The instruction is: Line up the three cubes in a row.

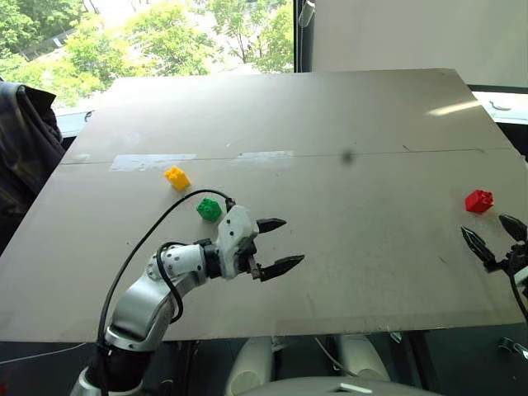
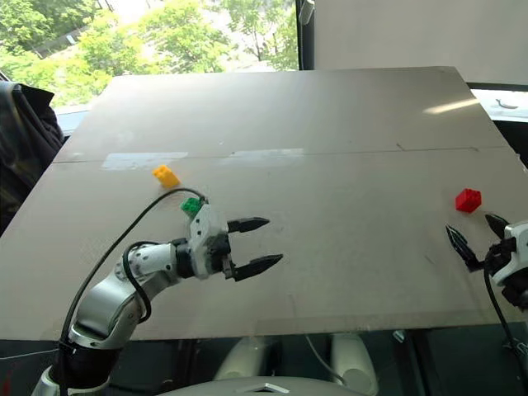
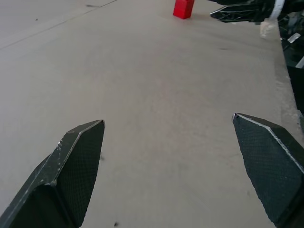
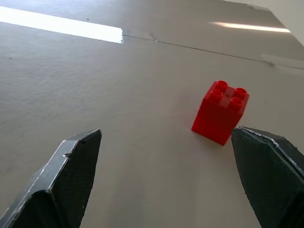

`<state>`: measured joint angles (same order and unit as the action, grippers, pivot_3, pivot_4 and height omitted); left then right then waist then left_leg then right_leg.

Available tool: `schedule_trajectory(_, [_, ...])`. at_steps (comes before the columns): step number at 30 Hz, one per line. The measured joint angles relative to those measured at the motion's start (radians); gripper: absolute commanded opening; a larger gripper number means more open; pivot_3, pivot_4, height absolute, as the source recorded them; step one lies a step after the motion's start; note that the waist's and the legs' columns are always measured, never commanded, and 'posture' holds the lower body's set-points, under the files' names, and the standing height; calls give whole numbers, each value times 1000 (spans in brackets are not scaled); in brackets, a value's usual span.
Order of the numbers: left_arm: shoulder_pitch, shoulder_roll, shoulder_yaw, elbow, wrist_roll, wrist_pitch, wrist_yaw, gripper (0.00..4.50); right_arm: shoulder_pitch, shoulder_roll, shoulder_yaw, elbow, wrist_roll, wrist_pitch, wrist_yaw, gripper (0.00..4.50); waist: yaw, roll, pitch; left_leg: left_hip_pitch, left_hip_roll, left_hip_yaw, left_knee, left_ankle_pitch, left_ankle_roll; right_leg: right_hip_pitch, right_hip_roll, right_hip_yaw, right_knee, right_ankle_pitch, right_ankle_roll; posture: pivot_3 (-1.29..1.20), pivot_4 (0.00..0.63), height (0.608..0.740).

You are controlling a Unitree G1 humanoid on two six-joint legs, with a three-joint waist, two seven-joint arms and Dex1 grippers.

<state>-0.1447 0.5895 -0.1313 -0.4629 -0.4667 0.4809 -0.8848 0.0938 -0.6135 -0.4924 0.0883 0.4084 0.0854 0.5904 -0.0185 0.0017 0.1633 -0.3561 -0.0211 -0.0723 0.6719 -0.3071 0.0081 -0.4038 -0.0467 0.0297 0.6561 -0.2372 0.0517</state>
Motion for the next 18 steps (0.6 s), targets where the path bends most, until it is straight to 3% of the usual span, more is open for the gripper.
schedule_trajectory(10, [-159, 19, -39, -79, -31, 136, 10, 4409, -186, 31, 45, 130, -34, 175, -150, 4500, 7, 0, 0, -6, 0, -2, 0, 0, 0, -5, -1, -1, -1, 0, 0, 0, 150, 740])
schedule_trajectory(18, [-234, 5, -39, -89, -46, 167, 35, 4409, -287, 31, 48, 250, -73, 167, -185, 4500, 1, 0, 0, -5, -1, -1, 0, 0, 0, -5, 0, -1, 0, 0, 0, 0, 150, 740])
